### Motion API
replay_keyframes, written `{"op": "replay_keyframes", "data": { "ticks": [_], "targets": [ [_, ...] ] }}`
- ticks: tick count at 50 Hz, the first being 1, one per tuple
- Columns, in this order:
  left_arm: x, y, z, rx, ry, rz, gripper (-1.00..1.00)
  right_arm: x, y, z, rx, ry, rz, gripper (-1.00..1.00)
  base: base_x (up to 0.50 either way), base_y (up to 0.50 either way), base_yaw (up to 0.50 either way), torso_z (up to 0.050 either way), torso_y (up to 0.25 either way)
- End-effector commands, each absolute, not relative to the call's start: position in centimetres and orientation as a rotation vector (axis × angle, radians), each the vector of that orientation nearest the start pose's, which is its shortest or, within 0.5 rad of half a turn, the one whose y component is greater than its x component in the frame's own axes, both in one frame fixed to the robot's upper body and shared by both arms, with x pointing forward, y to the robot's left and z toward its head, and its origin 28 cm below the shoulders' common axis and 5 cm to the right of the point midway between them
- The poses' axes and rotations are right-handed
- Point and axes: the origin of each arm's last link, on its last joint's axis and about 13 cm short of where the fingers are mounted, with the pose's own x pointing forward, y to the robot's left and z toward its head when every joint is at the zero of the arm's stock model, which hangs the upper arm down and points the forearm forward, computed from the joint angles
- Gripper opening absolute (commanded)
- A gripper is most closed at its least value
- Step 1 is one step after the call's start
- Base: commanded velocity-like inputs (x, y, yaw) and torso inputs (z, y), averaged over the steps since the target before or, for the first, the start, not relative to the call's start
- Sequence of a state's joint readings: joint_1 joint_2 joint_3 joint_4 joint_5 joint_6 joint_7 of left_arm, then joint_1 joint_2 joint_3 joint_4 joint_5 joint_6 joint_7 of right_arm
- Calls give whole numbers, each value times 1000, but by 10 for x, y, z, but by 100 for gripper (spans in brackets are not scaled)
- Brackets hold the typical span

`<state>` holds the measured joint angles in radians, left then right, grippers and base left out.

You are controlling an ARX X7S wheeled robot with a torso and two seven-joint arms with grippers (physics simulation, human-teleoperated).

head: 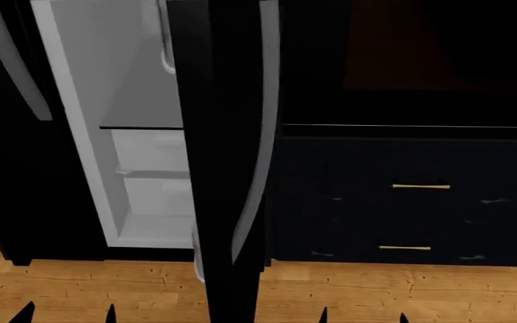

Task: Close the fridge door

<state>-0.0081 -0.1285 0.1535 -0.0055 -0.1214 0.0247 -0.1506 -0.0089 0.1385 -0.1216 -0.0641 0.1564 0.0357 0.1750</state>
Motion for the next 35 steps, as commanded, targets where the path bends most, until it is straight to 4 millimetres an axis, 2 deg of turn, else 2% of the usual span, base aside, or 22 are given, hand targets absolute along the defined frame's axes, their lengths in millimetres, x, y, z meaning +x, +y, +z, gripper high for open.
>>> {"op": "replay_keyframes", "data": {
  "ticks": [1,15,35],
  "targets": [
    [209,204,13,20,-24,5,100,206,-104,16,9,12,-55,100,27,-500,0,0,0],
    [207,204,13,23,-34,-23,100,204,-105,16,17,10,-63,100,85,-494,0,0,0],
    [207,204,13,7,-26,-35,100,208,-104,21,18,19,-59,100,285,-394,0,0,0]
  ]
}}
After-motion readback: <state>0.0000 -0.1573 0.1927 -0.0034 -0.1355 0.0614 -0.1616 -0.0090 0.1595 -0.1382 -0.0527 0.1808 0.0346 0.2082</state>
